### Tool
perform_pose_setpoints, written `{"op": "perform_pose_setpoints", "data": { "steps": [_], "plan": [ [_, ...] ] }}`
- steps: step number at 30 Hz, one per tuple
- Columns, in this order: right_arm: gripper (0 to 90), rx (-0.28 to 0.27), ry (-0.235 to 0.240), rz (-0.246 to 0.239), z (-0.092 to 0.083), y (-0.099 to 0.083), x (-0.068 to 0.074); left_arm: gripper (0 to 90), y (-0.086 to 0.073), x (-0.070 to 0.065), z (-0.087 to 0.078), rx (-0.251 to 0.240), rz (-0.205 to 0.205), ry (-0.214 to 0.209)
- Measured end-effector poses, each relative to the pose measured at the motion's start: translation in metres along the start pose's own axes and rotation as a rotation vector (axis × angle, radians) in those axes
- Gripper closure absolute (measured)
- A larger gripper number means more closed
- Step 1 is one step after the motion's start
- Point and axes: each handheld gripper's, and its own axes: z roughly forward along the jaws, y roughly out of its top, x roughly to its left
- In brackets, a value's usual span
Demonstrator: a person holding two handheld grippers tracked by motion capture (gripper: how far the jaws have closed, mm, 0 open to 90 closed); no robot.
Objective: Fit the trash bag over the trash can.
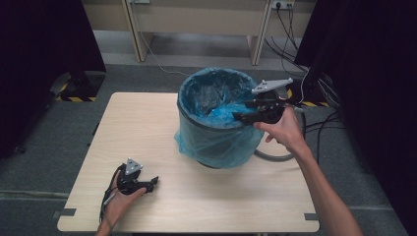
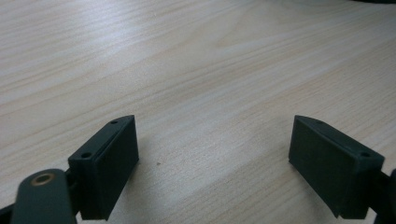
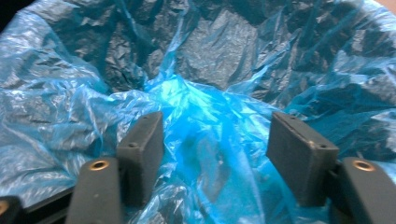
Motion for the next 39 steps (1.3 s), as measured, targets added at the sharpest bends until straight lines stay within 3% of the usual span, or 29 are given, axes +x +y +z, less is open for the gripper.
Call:
{"op": "perform_pose_setpoints", "data": {
  "steps": [4,8,15,22,30,39],
  "plan": [
    [33.0,-0.011,0.011,0.008,-0.001,0.002,-0.005,15.0,0.0,0.0,0.0,-0.002,-0.003,-0.001],
    [31.5,-0.119,0.031,0.017,-0.017,0.004,-0.008,15.0,0.0,0.0,0.0,0.0,-0.002,0.002],
    [29.7,-0.207,-0.004,0.069,-0.048,0.0,-0.024,15.0,0.0,0.0,0.0,0.001,0.001,0.005],
    [26.4,-0.253,-0.06,0.156,-0.057,-0.022,-0.049,15.0,0.0,0.0,0.0,0.001,0.001,0.007],
    [21.1,-0.229,-0.183,0.229,-0.053,-0.059,-0.076,14.7,0.0,-0.001,0.0,0.003,0.004,0.01],
    [21.7,-0.16,-0.277,0.312,-0.03,-0.117,-0.102,14.6,0.0,-0.001,0.0,0.003,0.003,0.012]
  ]
}}
